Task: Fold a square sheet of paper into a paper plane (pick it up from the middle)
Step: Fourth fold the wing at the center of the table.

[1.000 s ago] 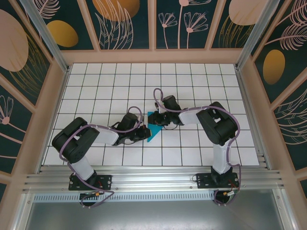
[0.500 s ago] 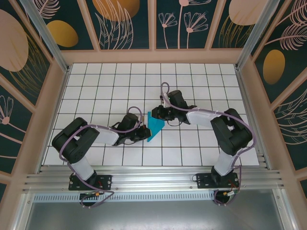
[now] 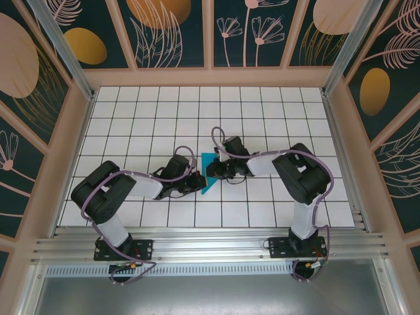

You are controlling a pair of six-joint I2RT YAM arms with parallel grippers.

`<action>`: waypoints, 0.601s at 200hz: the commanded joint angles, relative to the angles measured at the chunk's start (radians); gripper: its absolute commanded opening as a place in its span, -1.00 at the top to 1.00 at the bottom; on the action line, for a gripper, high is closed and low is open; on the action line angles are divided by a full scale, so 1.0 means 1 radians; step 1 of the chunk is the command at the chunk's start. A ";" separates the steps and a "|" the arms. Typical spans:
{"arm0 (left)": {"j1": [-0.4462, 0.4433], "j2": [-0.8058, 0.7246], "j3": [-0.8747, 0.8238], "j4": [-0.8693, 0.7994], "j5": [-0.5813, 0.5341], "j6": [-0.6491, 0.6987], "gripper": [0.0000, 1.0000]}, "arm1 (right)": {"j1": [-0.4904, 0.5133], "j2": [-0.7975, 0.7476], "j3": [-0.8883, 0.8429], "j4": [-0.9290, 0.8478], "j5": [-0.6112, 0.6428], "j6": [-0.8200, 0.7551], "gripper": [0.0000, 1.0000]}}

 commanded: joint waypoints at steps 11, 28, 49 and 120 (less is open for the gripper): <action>-0.019 0.112 -0.049 -0.209 -0.144 0.013 1.00 | -0.012 0.052 0.051 -0.063 0.116 -0.003 0.72; -0.019 0.116 -0.055 -0.222 -0.162 0.020 1.00 | -0.020 0.059 0.074 -0.087 0.139 -0.002 0.70; -0.019 0.127 -0.057 -0.227 -0.172 0.029 1.00 | -0.031 0.067 0.104 -0.111 0.154 -0.004 0.69; -0.019 0.137 -0.057 -0.257 -0.201 0.059 1.00 | -0.059 0.109 0.219 -0.183 0.148 -0.040 0.64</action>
